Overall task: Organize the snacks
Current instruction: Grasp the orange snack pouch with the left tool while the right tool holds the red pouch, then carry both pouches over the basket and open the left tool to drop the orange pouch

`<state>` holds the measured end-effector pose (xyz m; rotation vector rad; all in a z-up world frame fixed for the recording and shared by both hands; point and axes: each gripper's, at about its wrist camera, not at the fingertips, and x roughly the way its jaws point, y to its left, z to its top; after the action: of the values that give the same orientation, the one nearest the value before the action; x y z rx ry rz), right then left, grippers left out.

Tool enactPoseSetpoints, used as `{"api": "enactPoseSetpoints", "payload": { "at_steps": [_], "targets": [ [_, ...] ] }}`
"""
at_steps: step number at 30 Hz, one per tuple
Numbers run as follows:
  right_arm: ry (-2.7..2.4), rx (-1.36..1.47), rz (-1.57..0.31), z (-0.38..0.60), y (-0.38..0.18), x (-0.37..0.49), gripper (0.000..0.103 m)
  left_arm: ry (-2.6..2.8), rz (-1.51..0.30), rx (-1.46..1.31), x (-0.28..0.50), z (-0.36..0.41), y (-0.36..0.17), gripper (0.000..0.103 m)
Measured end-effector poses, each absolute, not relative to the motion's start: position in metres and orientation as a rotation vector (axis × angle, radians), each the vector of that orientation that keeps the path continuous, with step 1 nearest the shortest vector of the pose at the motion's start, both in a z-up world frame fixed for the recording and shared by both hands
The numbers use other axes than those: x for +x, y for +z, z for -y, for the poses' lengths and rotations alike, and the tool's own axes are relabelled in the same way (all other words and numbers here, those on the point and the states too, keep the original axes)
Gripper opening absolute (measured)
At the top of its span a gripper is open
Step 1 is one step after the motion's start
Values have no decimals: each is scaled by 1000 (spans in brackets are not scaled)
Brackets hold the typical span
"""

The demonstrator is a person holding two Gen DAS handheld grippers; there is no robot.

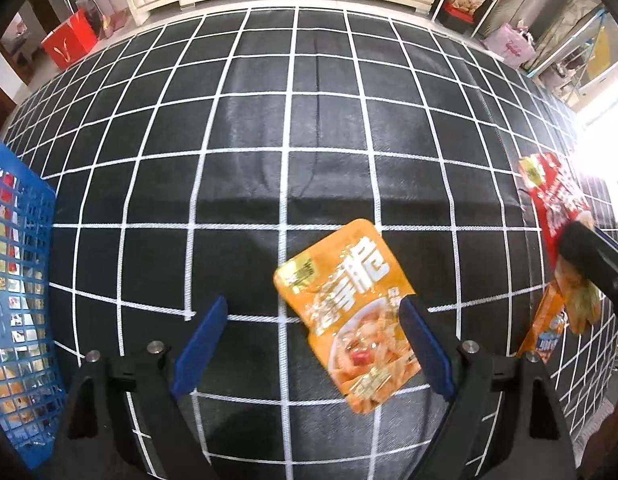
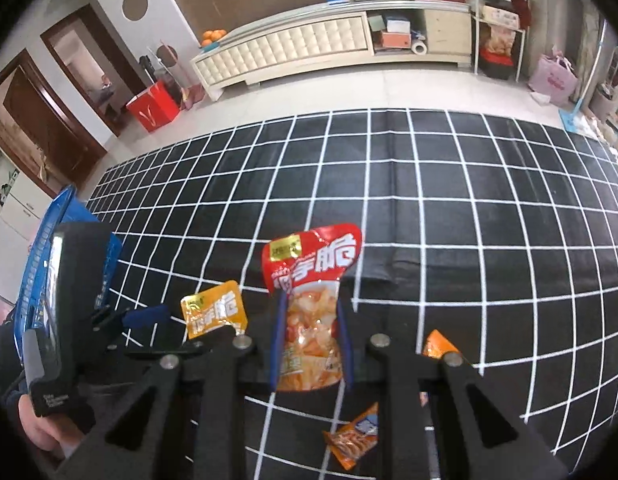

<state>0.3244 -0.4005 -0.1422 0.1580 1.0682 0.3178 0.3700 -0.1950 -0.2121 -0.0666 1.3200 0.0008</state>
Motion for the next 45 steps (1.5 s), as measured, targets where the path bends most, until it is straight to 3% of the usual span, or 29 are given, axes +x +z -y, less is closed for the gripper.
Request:
{"api": "enactPoseSetpoints", "payload": {
  "at_steps": [9, 16, 22, 25, 26, 34, 36, 38, 45],
  "targets": [
    [302, 188, -1079, 415, -152, 322, 27, 28, -1353, -26, 388, 242, -214, 86],
    [305, 191, -1079, 416, -153, 320, 27, 102, -1340, -83, 384, 250, -215, 93],
    [312, 202, -1076, 417, -157, 319, 27, 145, -1285, -114, 363, 243, -221, 91],
    [315, 212, -1081, 418, -160, 318, 27, 132, -1277, -99, 359, 253, -217, 74],
    [311, 219, -1082, 418, -160, 317, 27, 128, -1274, -98, 357, 256, -214, 59],
    [316, 247, -1084, 422, -163, 314, 28, 83, -1275, -81, 347, 248, -209, 30],
    [318, 250, -1083, 421, -162, 312, 28, 48, -1251, -77, 344, 243, -204, 8],
    [318, 250, -1081, 420, -159, 311, 27, 21, -1253, -90, 347, 233, -204, 0],
    [310, 224, -1065, 412, -144, 300, 27, -45, -1213, -174, 338, 207, -198, 0]
  ]
}}
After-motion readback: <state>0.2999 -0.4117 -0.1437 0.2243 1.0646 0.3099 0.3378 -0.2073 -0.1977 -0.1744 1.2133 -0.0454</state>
